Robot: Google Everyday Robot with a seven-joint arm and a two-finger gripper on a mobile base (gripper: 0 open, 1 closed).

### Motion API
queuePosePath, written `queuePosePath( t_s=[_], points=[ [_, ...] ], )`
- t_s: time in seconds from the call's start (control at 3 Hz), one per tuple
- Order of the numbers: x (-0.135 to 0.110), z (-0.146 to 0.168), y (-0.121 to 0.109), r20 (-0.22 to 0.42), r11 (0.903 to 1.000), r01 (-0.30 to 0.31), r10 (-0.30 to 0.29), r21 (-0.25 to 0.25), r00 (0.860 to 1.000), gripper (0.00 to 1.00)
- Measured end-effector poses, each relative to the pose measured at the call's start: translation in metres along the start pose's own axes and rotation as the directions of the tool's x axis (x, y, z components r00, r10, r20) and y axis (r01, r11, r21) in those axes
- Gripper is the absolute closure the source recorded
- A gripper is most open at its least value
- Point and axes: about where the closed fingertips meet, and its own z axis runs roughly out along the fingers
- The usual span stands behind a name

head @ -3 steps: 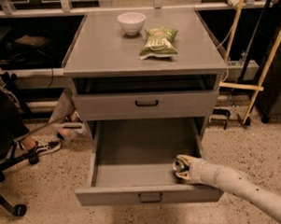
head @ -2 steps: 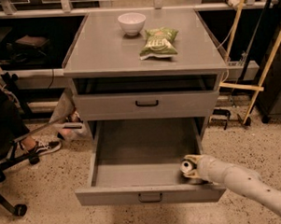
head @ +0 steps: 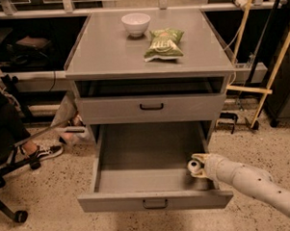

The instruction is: Pick green can from middle drawer and place on counter

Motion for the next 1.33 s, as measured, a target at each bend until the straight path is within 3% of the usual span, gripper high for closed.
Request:
queuePosePath(
  t_s=[0.33,0.67,1.0,1.33],
  points=[
    [-0.035,-0.026,-0.017,0.032,0.9935,0.102,-0.103,0.052,0.994,1.00],
    [-0.104,-0.097,-0.047,0.012,0.9071,0.376,-0.385,0.190,0.923,1.00],
    [-0.181,-0.171,-0.071,-0.059,0.7821,0.545,-0.556,0.302,0.829,1.00],
    [-0.244,-0.233,-0.130,-0.145,0.7203,0.590,-0.582,0.364,0.800,1.00]
  ],
)
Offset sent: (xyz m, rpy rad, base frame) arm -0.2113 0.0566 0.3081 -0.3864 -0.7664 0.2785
